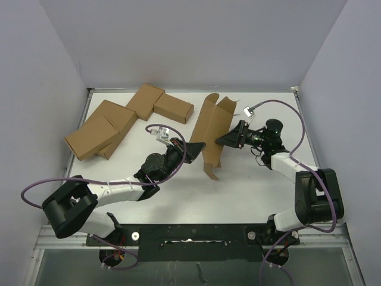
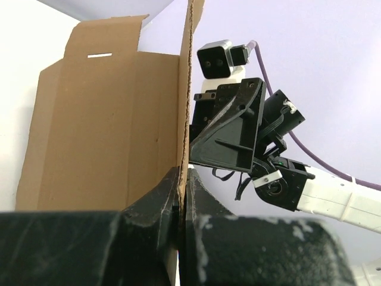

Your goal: Fold the paper box

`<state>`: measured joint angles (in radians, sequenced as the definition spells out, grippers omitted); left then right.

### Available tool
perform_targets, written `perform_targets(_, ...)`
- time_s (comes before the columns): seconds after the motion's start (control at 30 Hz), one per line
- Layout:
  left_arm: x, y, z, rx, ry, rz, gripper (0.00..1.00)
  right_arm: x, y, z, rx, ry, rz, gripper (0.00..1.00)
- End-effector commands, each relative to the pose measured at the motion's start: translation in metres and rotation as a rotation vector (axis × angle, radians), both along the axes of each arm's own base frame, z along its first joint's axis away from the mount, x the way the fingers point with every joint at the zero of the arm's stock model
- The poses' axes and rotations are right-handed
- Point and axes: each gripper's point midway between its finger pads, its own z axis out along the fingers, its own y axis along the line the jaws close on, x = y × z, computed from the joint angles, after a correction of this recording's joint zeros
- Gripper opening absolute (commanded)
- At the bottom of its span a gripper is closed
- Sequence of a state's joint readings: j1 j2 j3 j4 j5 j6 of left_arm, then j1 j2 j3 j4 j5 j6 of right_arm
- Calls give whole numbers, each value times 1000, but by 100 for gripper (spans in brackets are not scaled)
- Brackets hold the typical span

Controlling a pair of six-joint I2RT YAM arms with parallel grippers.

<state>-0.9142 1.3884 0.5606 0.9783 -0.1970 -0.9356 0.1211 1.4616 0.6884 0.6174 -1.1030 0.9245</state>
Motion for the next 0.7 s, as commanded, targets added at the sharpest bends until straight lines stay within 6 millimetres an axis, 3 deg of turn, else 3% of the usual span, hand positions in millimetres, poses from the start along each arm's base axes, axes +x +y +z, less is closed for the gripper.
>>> perform_targets(0.0,0,1,16,-71,-19,-15,0,-2,-4,30,26,-146,-3,65)
perform_targets(0.47,8,8,-5,-34,25,-13,0,2,-8,21,-4,-135,-3,0)
perform_targets(0.67,7,6,-6,-24,11,-42,0,4,-9,18,-10,-125,-8,3)
